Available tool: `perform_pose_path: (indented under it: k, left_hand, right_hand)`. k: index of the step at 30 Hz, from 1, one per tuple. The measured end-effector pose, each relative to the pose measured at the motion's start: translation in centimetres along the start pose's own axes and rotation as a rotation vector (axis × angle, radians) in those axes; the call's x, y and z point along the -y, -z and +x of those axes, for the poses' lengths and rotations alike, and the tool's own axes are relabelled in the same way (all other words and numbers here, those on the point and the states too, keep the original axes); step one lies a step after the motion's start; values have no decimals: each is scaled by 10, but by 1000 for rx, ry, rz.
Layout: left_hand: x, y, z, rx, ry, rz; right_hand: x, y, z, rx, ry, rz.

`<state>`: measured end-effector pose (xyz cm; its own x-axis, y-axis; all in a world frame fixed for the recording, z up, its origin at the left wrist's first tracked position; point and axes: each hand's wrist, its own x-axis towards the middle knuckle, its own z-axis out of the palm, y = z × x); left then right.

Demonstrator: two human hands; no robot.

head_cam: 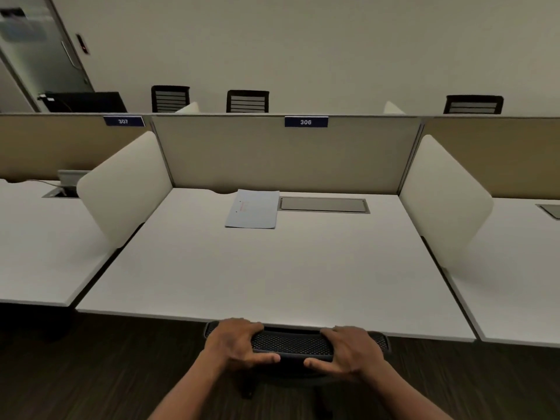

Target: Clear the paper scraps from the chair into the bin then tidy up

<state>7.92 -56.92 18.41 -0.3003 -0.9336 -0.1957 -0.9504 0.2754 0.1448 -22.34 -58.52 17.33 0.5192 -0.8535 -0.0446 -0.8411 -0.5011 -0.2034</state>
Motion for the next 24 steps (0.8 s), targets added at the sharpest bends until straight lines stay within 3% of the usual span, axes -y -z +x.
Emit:
perform_pose_path:
  k: [10,18,24]
  left_hand:
    - [15,1,1,15,18,23]
    - [17,41,-4,117,74,-241]
    - [34,111,-8,-76,134,-190]
  right_hand:
    - [10,2,10,37,-26,-24]
    - [12,13,13,122,-94,-16]
    - [26,85,35,-95,-189,-8]
